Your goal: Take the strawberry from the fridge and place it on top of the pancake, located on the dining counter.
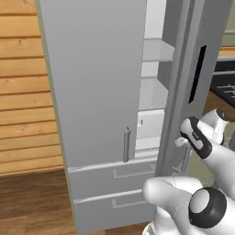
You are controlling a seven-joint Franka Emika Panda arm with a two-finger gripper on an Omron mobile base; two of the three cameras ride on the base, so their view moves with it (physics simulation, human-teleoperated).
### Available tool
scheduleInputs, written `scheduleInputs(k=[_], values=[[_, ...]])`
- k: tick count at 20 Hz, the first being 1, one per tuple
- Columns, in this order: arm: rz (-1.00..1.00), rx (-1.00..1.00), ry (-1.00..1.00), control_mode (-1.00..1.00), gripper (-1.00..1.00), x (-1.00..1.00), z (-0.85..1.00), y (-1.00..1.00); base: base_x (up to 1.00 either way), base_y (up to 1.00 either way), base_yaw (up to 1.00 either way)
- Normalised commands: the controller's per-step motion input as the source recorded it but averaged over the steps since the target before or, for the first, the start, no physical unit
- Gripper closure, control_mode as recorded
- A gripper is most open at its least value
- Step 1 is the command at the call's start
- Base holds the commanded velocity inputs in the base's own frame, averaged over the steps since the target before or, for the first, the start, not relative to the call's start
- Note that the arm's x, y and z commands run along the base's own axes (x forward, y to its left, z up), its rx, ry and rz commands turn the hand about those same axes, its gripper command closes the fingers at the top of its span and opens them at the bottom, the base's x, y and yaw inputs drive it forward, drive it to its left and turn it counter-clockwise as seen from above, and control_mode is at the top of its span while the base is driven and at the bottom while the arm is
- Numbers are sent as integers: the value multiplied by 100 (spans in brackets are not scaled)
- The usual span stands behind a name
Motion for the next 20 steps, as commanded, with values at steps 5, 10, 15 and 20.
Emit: scheduleInputs(k=[5,10,15,20], values=[[29,11,-8,-100,100,-47,-7,-86,0,0,0],[21,16,-16,-100,100,-25,-25,-97,0,0,0],[10,10,-13,-100,-100,-14,-16,-37,0,0,0],[1,15,-1,-100,-100,-21,4,-49,0,0,0]])
